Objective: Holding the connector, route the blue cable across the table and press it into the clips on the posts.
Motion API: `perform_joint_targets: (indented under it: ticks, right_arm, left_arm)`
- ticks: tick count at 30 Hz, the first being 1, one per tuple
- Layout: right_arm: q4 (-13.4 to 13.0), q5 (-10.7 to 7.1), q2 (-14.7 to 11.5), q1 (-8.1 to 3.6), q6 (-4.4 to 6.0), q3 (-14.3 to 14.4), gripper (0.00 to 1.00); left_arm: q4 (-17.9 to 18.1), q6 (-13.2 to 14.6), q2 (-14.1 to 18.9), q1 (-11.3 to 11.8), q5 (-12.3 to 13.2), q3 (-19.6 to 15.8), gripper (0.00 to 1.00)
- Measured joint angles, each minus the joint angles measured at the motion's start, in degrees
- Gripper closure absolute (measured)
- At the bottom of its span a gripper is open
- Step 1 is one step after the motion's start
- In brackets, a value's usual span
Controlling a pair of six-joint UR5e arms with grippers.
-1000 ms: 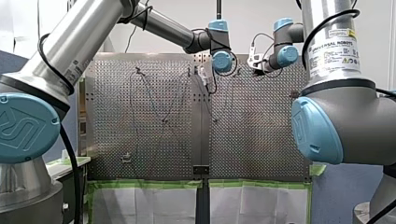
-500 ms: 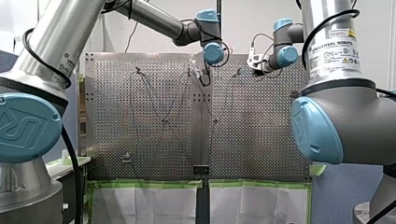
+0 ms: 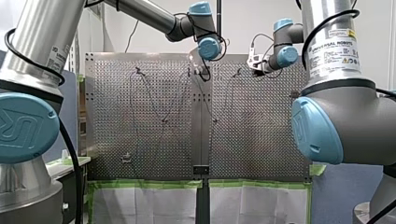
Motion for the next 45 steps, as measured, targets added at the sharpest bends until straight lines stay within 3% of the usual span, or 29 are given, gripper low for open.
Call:
perform_joint_targets:
  ticks: [3, 7, 12, 18, 45]
  right_arm:
    - [0.0, 0.0, 0.02, -0.17, -0.01, -0.03, 1.0]
    - [0.0, 0.01, 0.03, -0.26, -0.01, -0.04, 1.0]
    - [-0.01, 0.01, 0.11, -0.31, -0.01, -0.04, 1.0]
    - [0.0, 0.01, 0.14, -0.3, -0.01, -0.04, 1.0]
    - [0.25, 0.07, 0.22, 0.14, -0.01, 0.03, 1.0]
  left_arm:
    - [1.51, -1.36, -1.09, -0.06, 0.42, -1.5, 0.0]
    - [3.78, -3.23, -3.25, -0.17, -0.82, -3.79, 0.0]
    - [6.43, -3.79, -5.86, -0.26, -2.6, -6.4, 0.0]
    - [9.52, -3.94, -8.4, -0.28, -2.9, -9.5, 0.0]
    - [23.23, -3.52, -8.83, -0.31, -2.76, -23.23, 0.0]
